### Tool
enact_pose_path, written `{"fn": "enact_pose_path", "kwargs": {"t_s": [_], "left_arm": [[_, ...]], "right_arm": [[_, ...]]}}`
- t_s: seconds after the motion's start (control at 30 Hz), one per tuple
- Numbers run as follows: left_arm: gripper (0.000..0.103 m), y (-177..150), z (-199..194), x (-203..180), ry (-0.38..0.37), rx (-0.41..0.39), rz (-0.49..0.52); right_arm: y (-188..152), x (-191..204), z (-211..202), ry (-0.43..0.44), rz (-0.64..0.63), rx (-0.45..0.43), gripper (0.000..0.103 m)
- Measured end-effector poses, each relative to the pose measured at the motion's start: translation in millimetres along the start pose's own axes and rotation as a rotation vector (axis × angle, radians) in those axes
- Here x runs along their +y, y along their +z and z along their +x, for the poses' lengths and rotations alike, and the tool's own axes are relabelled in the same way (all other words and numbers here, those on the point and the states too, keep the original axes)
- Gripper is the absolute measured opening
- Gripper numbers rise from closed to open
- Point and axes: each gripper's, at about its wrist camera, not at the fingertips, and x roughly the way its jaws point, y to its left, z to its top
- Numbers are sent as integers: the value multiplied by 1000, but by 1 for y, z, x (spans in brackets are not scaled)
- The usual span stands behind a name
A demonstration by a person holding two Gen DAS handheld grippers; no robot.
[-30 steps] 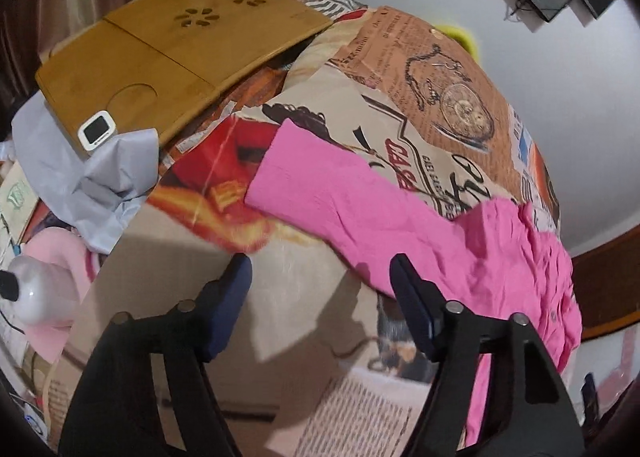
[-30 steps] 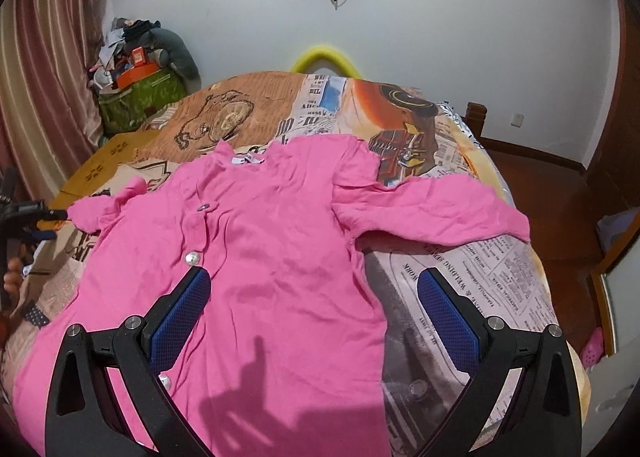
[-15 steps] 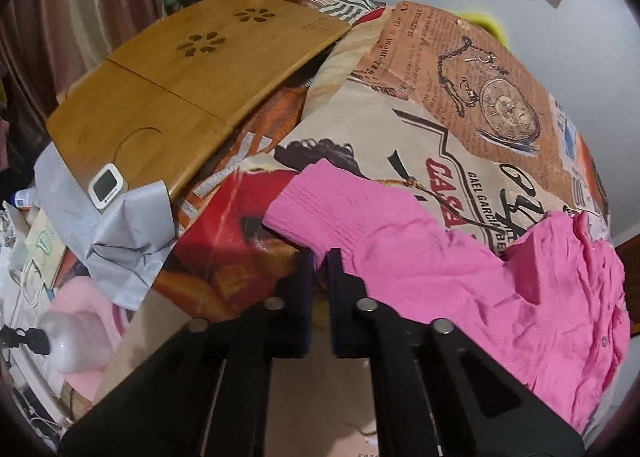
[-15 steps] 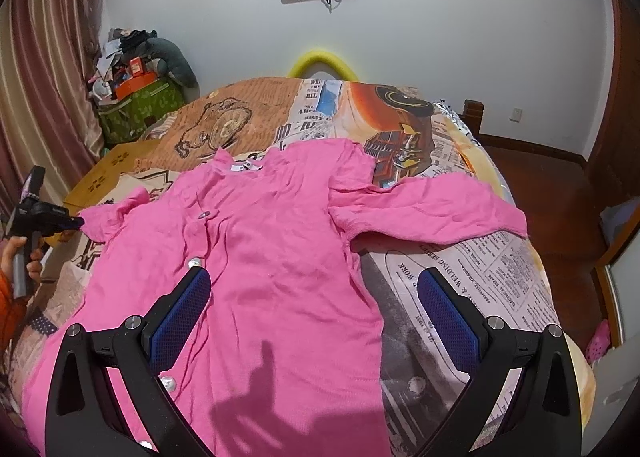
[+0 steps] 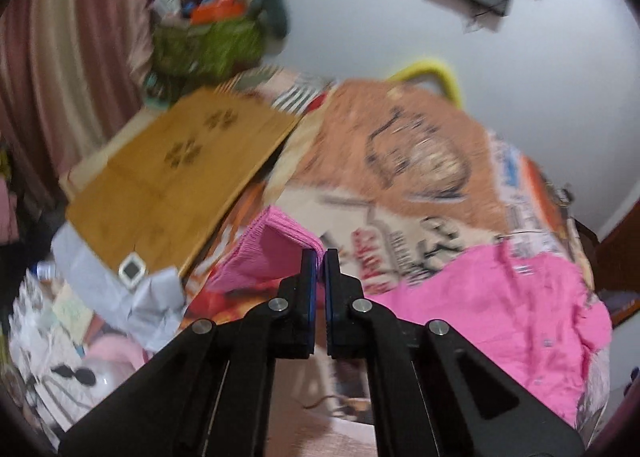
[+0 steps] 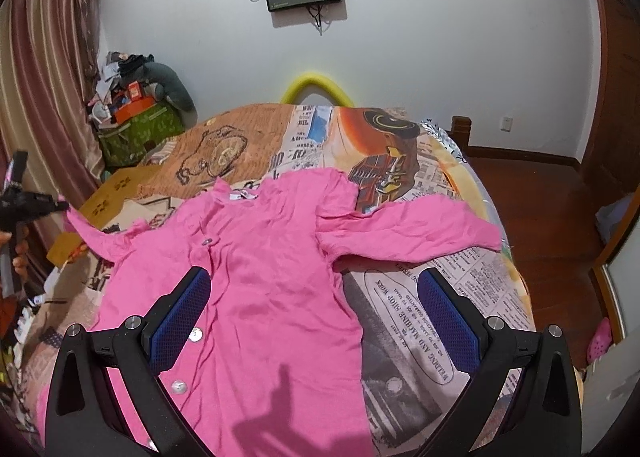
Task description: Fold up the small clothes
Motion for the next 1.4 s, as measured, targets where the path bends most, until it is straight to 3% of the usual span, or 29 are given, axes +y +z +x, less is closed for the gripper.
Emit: {"fn": "enact_pose_path", "kwargs": {"t_s": [0.23, 0.43, 0.57, 0.7, 0.8, 0.87, 0.97, 1.03, 1.13, 1.4], "left_arm": [[2, 17, -39, -91, -161, -52, 123], [2, -10, -43, -186, -276, -17, 268], [2, -49, -23, -234, -353, 83, 312], [2, -101, 12, -270, -396, 244, 378], [3, -131, 19, -290, -391, 306, 480], [5, -143, 16, -295, -382, 306, 527], [17, -148, 7, -293, -393, 301, 559], [36, -145, 0, -287, -389, 268, 555], [51, -127, -12, -264, -355, 199, 517], [59, -91, -8, -175, -178, 113, 419]], "right_arm": [[0, -4, -20, 2, -4, -44, 103], [-3, -25, -36, -20, 19, -68, 103], [-8, -47, -40, -23, 75, -67, 103], [-15, -65, -44, 6, 157, -55, 103], [-19, -73, -47, 6, 171, -43, 103], [-21, -75, -47, -7, 164, -33, 103], [-23, -76, -43, -9, 161, -12, 103], [-23, -73, -40, -5, 154, -1, 103], [-19, -61, -33, 10, 120, 10, 103], [-5, -13, -8, 45, -40, 33, 103]]}}
